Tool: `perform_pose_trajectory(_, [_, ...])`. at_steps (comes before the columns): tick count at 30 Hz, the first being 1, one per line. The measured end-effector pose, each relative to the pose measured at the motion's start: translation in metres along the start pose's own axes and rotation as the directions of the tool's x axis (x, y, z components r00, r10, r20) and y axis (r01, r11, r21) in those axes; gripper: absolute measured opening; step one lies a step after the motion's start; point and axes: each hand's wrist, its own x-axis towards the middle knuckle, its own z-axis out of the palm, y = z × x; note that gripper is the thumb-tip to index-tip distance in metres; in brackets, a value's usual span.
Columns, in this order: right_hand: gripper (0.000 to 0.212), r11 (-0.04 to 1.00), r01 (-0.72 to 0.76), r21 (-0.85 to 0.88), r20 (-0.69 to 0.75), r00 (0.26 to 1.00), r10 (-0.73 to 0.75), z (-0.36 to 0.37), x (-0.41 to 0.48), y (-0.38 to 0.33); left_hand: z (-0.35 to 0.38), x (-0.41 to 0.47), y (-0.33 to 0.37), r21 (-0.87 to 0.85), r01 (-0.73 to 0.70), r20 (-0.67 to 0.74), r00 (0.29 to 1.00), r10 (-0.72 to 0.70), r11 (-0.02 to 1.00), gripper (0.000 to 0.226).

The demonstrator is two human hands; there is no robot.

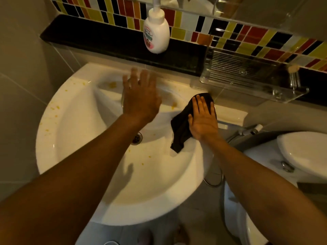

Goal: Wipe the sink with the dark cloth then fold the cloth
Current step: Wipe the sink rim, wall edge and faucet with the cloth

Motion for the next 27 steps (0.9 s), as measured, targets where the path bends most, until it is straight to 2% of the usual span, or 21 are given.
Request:
perform_pose_trajectory(1, [0.062,1.000,0.021,-0.007,-0.001,1.000,-0.021,0.000,0.007,-0.001,0.001,0.005,-0.008,-0.020,0.085,0.066,0.994,-0.083,0.996,0.060])
perform_pose_trajectory(3, [0.061,0.999,0.050,-0.008,-0.002,0.999,-0.050,-0.001,0.020,-0.003,0.005,0.010,-0.020,-0.065,0.149,0.124,0.982,-0.140,0.987,0.058])
perform_pose_trajectory(9, [0.062,0.948,0.315,0.035,0.046,0.947,-0.317,-0.011,0.061,0.005,0.014,0.013,-0.027,-0.152,0.159,-0.007,0.987,-0.162,0.976,0.043])
perform_pose_trajectory(13, [0.060,0.935,0.351,0.052,0.035,0.935,-0.353,-0.012,0.075,0.005,0.019,0.016,-0.034,-0.083,0.113,-0.044,0.992,-0.117,0.990,0.041])
perform_pose_trajectory(16, [0.061,0.964,0.254,0.083,0.015,0.966,-0.256,-0.010,0.068,0.001,0.020,0.016,-0.033,-0.080,0.121,-0.042,0.991,-0.125,0.989,0.041])
perform_pose_trajectory(20, [0.061,0.994,-0.039,0.107,0.012,0.999,0.038,-0.002,0.020,0.003,0.022,0.016,-0.034,-0.080,0.135,-0.042,0.989,-0.139,0.988,0.044])
perform_pose_trajectory(23, [0.063,0.963,-0.153,0.220,0.028,0.988,0.151,0.002,-0.048,-0.001,0.022,0.017,-0.034,-0.088,0.143,-0.037,0.988,-0.147,0.986,0.042])
perform_pose_trajectory(27, [0.067,0.873,-0.268,0.407,0.056,0.962,0.269,0.007,-0.157,-0.037,0.018,0.016,-0.030,-0.096,0.147,-0.032,0.988,-0.151,0.985,0.040])
